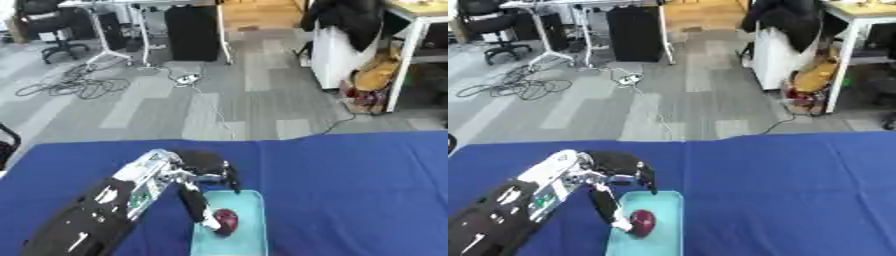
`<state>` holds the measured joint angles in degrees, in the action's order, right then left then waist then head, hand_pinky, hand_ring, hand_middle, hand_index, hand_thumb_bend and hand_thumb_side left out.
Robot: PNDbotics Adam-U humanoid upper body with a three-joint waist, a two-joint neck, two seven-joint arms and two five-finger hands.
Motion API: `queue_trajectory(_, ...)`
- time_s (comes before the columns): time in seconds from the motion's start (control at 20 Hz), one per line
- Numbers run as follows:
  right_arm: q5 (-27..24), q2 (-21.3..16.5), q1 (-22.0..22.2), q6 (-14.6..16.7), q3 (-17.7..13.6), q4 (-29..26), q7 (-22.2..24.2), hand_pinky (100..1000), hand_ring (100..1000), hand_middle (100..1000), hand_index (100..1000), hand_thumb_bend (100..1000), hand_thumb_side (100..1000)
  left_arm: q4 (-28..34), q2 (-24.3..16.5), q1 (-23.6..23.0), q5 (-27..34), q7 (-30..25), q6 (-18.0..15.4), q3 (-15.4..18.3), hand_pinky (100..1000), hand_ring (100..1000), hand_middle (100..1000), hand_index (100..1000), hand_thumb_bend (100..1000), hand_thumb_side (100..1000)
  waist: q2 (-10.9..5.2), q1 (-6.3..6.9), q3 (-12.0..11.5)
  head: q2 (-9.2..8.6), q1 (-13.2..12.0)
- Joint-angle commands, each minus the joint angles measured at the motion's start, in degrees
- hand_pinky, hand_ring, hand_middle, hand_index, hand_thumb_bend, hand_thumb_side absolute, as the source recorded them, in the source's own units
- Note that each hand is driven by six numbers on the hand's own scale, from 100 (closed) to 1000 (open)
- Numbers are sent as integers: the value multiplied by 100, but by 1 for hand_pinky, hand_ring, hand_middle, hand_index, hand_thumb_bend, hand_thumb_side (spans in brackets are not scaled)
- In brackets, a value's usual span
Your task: Pick up objects on the table and place them in the box.
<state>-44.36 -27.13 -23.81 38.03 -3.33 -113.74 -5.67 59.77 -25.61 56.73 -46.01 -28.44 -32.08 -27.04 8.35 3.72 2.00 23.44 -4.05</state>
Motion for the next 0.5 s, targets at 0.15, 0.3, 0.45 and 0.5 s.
queue_trajectory(0.15, 15, -96, -48, 15, -67, -85, -27, 130, 264, 259, 518, 100, 755, 664, -233, -167, 602, 1301, 189, 414, 871, 852, 916, 959, 122, 847, -99, -21, -67, -43, 10)
queue_trajectory(0.3, 59, -121, -36, 22, -104, -85, -65, 130, 263, 259, 518, 100, 756, 2338, -644, -1219, 1946, 3270, 938, 687, 596, 620, 704, 859, 100, 692, -75, -8, -147, -153, 134)
queue_trajectory(0.45, 128, -152, 21, 77, -134, -85, -69, 127, 262, 258, 519, 100, 754, 4461, -994, -2475, 2997, 4297, 1622, 1044, 520, 533, 611, 798, 100, 667, -38, -42, -254, -378, 282)
queue_trajectory(0.5, 158, -162, 57, 107, -141, -85, -57, 125, 261, 258, 519, 100, 754, 4971, -995, -2849, 3195, 4468, 1784, 1213, 493, 502, 596, 788, 100, 662, -28, -67, -303, -485, 300)
